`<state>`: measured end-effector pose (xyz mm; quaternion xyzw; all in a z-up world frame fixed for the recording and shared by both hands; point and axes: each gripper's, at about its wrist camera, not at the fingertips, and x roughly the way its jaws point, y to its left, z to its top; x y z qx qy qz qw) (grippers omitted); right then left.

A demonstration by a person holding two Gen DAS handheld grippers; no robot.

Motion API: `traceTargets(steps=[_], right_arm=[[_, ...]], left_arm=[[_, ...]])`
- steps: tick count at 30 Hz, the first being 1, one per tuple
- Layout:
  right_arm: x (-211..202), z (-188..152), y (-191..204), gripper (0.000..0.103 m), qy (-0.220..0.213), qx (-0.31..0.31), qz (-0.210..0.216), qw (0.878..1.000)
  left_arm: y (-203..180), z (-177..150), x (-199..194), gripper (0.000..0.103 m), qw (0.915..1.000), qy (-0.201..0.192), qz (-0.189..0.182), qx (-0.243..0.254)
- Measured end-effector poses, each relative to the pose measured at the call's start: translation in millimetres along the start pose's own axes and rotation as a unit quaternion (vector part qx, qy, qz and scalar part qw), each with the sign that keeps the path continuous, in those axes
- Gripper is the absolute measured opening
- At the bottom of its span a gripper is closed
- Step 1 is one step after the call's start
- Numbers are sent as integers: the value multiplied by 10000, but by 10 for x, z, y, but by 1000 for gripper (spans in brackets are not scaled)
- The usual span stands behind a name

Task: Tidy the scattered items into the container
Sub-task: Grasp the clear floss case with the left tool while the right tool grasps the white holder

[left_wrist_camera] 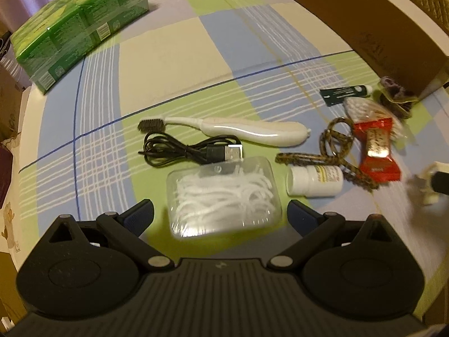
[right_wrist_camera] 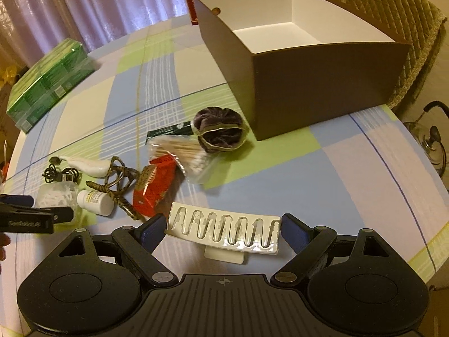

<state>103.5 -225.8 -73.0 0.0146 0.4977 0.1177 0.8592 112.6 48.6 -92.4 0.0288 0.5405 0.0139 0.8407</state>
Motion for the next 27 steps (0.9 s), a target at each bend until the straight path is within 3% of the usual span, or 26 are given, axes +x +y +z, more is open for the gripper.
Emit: traceTargets(steps=[4,10,17,27], right_arm=[[-13,3,-65,90,0,16,14,10000],[-7,21,-149,90,56,-61,115,9999],[-71,104,-281,90,30,-250,274,9993],[-332,336,-610,90,-140,-576,601,9964]], left_arm=[[16,-17,72,86,9999,-31,-91,-34],[32,-106,11,85,9999,-20,-124,-19],[-64,-152,-325,85,9998,-199,-60,71],[-645,158,-812,85,9959,-748,-291,423]])
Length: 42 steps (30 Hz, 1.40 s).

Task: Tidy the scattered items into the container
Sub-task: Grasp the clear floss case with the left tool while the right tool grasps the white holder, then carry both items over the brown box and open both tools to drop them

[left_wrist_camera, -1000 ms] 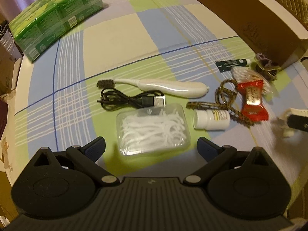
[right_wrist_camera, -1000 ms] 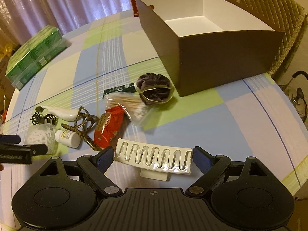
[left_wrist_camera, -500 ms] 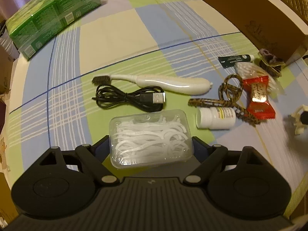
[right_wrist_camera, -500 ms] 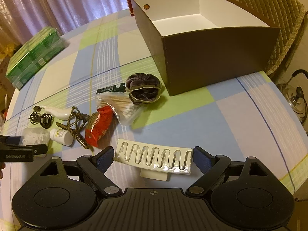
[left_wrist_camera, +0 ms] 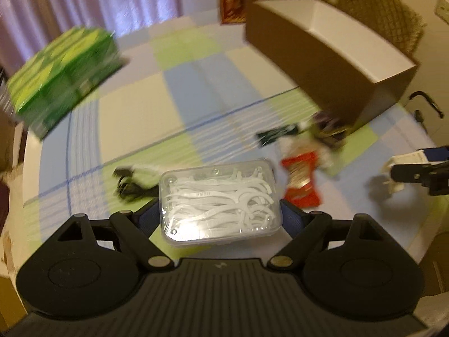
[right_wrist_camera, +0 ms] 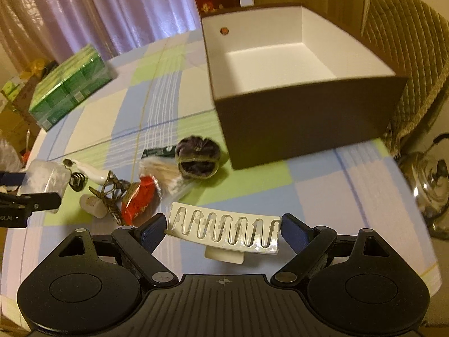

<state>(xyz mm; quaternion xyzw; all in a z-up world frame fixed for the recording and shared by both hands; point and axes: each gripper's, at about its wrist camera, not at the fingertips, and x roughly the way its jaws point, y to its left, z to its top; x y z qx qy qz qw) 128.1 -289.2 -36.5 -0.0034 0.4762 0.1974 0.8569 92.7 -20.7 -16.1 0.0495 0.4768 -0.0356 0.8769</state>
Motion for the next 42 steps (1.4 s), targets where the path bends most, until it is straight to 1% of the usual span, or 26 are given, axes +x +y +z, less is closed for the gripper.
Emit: traceTargets(steps=[4,9,15,20,24,28,31,34,36,39,42], right_arm=[[-147,143,-206,90,-98,-126,64,9999],[-331,368,-453,90,-278,-361,241,9987],[-513,724,-680,90,-606,-627,470,9951],[-566,1086,-854,90,-931,-826,557,9907],[-410,1354,-1021,90,-917,-905,679,9893],[-179,1567,-1144,90,-812,-1141,739,9874],[-18,1680,-1225,90,-720,-1484,909,9821],[166,1736,-1264,90,-517,-1975,1156,9721],[304,1742,-1278,90,-334,-2267,1252,9653],[518,1738,-1316,90,-46,-2606,1306,9566],[696,1735,-1312,90,205,-2918,1460,9450]], left_arm=[[-284,212,-39,85,9996,-140,-39,238],[-563,517,-32,85,9983,-325,-88,482],[-830,902,-76,85,9948,-642,-297,735],[-1039,1296,-63,85,9884,-985,-418,1082],[-1231,1617,26,85,9813,-1170,-583,1413],[-1404,1914,249,85,9789,-1098,-789,1535],[-1527,2057,456,85,9758,-1004,-1044,1640],[-1645,2122,714,85,9704,-770,-1255,1912],[-1699,2130,886,85,9666,-567,-1277,2150],[-1747,2151,1096,85,9617,-282,-1330,2380],[-1801,2175,1250,85,9563,-112,-1375,2577]])
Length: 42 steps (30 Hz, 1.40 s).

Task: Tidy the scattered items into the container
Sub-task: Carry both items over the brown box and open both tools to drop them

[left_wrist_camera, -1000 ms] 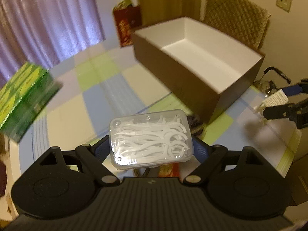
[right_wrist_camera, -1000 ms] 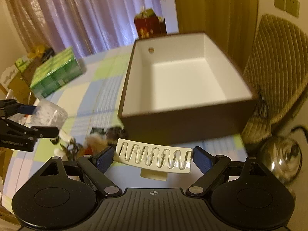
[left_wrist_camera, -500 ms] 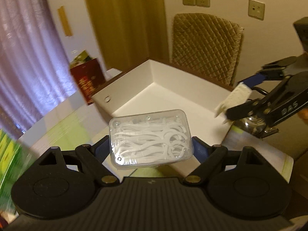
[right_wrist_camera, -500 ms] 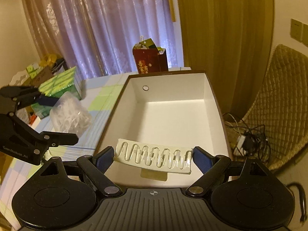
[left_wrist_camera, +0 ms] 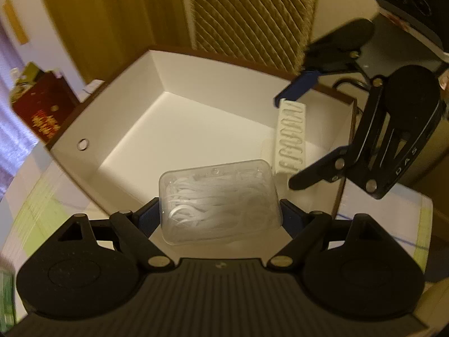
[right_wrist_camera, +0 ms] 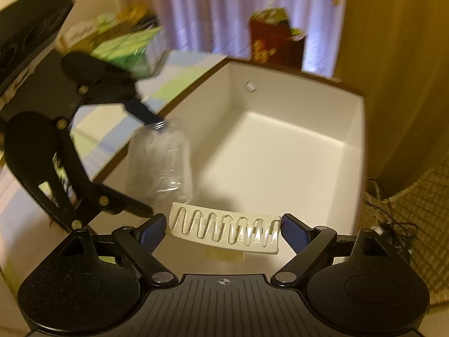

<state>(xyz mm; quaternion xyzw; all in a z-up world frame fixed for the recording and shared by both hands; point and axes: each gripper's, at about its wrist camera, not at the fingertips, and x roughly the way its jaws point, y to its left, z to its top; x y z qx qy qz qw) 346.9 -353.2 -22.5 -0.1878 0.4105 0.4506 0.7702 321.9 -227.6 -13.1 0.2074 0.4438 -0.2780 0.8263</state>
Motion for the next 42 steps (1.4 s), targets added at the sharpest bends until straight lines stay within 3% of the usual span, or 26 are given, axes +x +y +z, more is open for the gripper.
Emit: traceTargets(steps=[9,17,19,22,29,42], right_arm=[[420,-7,-216,90,816,-586,452,9939],[583,-45,-305,90,1124,-677,534,9899],[588,-67,-311,90,1137,-712,474,9898],[551,-90,-333,100,1041,-678,451,9912],[427,-170,-283,101,953,-721,442,9919],[287,-3,-50,101,795,-729,157,9940]], left_arm=[[-5,-19,390,85,9977,584,-195,279],[-3,-49,539,84,9953,863,-128,417],[6,-57,537,89,9952,877,-113,425],[4,-78,529,91,9948,881,27,507],[11,12,559,96,9943,898,132,553],[13,144,426,97,9956,714,279,547]])
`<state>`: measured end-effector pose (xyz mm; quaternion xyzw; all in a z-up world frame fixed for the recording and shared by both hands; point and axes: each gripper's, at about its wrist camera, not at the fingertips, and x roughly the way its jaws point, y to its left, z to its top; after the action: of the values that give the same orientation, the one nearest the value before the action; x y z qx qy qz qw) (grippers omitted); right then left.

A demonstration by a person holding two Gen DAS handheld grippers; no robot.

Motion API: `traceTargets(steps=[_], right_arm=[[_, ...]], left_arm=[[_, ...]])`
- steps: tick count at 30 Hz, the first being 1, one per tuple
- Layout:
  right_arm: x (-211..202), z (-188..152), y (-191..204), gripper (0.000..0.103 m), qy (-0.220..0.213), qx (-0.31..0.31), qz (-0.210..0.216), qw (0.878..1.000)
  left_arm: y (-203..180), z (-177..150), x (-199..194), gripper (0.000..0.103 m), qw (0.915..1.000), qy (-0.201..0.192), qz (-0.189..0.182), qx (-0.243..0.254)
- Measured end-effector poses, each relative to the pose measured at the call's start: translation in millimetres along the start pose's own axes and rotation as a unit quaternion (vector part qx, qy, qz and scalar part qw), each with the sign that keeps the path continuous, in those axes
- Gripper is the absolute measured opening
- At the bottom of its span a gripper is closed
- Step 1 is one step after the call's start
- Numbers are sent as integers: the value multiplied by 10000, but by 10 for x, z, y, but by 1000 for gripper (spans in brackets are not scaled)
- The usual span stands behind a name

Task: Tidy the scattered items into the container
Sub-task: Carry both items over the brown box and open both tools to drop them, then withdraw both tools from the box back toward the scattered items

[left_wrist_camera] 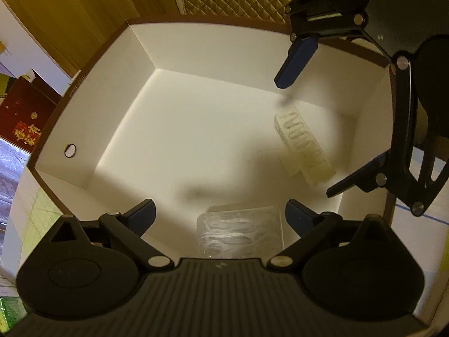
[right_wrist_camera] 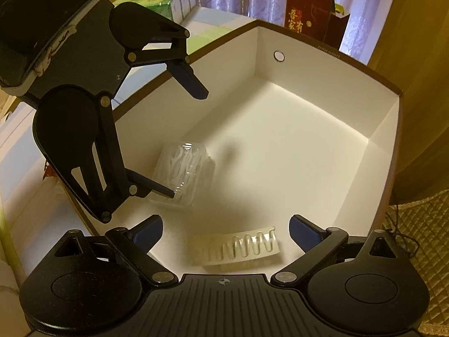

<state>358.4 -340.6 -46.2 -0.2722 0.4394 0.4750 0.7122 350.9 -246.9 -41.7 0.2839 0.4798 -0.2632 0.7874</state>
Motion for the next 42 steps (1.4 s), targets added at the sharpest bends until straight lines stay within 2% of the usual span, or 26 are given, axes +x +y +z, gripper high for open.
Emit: traceTargets(steps=[13,23,42], right_arm=[[-302,17,221,101,-229,74,-328,9992],[-651,62,514,101,-523,55,-555,9971],[-1029,120,1464,102,-934,-65,-688,9932]], left_arm=[[-12,1,-333,97,9993,-309,178,-77],[-28,-90,-818,97,9968,-732,317,-28],[-174,-871,-1662,98,9922,-1178,393,63]])
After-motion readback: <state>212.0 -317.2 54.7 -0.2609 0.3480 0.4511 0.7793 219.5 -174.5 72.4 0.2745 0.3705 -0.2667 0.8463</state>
